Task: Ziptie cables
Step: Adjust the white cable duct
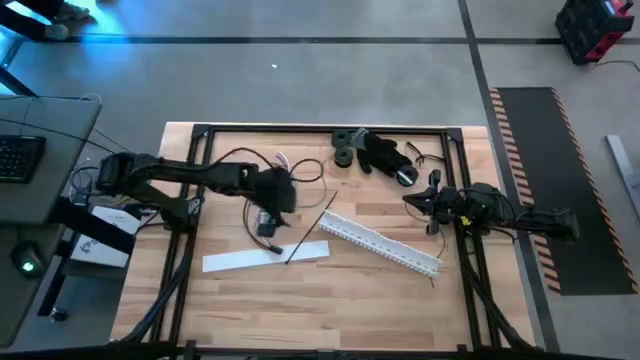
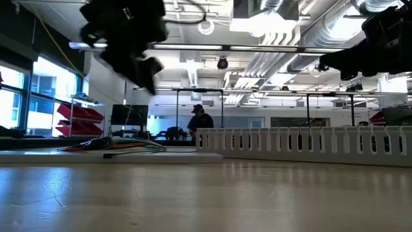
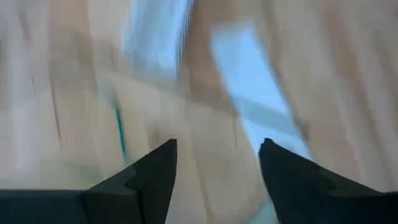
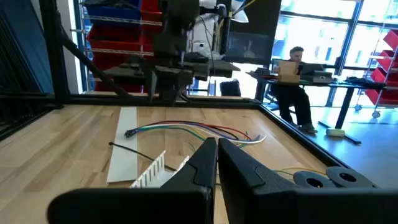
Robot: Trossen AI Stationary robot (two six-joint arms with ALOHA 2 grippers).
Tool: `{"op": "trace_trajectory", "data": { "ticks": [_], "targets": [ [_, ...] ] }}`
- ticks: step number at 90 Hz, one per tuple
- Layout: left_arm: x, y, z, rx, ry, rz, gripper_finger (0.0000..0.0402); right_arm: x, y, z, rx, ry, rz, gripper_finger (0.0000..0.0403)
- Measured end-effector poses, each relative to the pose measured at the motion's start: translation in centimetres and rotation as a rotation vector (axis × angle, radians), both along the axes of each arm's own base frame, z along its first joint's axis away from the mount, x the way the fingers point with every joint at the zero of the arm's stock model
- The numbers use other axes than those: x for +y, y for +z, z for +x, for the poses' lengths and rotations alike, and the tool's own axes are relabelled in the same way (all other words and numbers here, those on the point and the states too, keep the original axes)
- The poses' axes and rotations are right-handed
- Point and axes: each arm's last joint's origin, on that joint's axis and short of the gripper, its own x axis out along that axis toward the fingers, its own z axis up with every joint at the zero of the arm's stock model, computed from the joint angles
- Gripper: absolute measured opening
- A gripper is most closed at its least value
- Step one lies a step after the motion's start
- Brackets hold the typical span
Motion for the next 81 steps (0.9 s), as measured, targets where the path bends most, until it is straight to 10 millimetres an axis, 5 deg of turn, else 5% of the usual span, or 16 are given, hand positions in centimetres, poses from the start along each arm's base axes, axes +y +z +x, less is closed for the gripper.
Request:
{"op": "trace_trajectory", "data": {
  "ticks": [30, 57, 81],
  "targets": [
    [0.6, -7.2, 6.6, -0.04, -0.105, 0.045, 0.015, 0.0, 0.0, 0.0, 0.0, 0.0, 0.0, 0.0],
    [0.9, -9.1, 8.7, 0.018, -0.079, 0.058, 0.0136, 0.0, 0.0, 0.0, 0.0, 0.0, 0.0, 0.0],
    [1.1, -8.8, 8.7, 0.015, -0.036, 0.038, 0.0018, 0.0, 0.0, 0.0, 0.001, 0.0, 0.0, 0.0]
  ]
}}
